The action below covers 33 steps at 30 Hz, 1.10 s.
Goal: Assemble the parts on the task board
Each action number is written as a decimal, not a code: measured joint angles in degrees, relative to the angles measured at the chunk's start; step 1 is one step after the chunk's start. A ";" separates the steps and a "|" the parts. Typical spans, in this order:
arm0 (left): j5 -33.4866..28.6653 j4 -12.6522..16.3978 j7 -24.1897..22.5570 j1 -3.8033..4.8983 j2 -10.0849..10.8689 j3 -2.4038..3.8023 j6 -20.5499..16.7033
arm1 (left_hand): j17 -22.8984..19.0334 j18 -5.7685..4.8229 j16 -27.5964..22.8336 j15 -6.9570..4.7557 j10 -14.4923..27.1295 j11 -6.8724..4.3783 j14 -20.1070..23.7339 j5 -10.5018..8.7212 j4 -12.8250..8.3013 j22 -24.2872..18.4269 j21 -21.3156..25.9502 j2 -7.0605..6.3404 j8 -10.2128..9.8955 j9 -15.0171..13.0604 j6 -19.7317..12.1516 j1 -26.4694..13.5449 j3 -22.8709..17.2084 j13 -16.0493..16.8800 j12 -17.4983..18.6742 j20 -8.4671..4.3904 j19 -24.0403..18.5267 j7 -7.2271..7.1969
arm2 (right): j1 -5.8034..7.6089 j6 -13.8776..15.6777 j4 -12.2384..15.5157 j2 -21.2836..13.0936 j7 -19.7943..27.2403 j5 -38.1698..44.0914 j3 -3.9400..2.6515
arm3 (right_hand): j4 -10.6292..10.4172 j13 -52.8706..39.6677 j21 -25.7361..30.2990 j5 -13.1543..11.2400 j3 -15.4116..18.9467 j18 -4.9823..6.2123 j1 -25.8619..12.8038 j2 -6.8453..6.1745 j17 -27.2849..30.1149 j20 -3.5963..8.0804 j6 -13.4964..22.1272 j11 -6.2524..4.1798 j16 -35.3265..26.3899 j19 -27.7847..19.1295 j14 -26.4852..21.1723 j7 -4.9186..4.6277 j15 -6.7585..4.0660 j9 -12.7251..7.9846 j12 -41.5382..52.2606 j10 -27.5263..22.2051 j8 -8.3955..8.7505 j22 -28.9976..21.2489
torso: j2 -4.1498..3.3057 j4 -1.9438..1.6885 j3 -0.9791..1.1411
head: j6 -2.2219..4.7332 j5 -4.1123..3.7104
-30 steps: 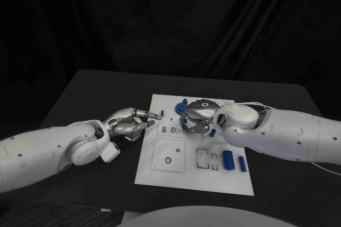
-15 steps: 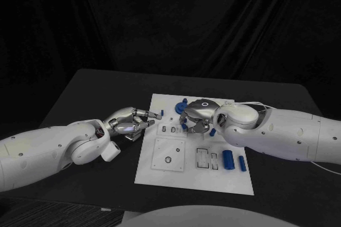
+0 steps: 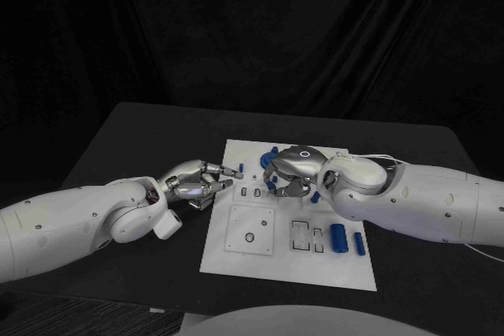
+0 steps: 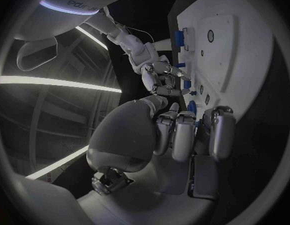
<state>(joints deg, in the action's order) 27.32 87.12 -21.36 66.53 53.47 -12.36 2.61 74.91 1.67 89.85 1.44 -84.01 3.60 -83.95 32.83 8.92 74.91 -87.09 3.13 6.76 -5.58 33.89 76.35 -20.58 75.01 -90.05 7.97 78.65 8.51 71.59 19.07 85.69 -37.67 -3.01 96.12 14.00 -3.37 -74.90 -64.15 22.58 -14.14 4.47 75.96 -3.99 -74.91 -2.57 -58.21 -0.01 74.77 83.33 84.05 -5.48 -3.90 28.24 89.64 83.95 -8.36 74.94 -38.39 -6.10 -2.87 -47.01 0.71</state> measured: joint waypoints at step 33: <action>0.00 -1.59 3.19 0.00 -4.13 0.00 3.15 | -0.01 0.01 0.00 0.41 0.00 0.40 0.00 0.00 -0.63 0.00 0.46 0.22 -0.27 0.34 -1.14 -0.22 -0.64 -0.01 0.00 0.42 -0.82 0.30 | 0.00 6.79 2.08 -0.53 2.53 0.01 -0.01 | -0.28 0.00 0.37 0.68 0.06 0.00 -0.02 -0.03 0.13 0.21 0.21 -0.20 -0.90 -0.21 0.00 0.25 0.00 -0.70 -0.83 0.20 1.07 -0.02 | 0.02 -0.01 0.03 | -0.03 0.03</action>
<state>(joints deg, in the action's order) 27.32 85.53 -18.17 66.53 49.34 -12.36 5.77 74.91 1.68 89.85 1.86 -84.01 4.00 -83.94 32.83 8.29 74.91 -86.63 3.35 6.49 -5.24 32.74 76.13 -21.21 75.00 -90.05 8.39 77.83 8.81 71.59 25.86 87.77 -38.20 -0.47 96.13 13.99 -3.65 -74.90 -63.78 23.25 -14.07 4.47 75.93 -4.02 -74.78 -2.36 -58.00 -0.20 73.87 83.12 84.05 -5.23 -3.89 27.54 88.81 84.15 -7.29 74.92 -38.37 -6.11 -2.85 -47.04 0.74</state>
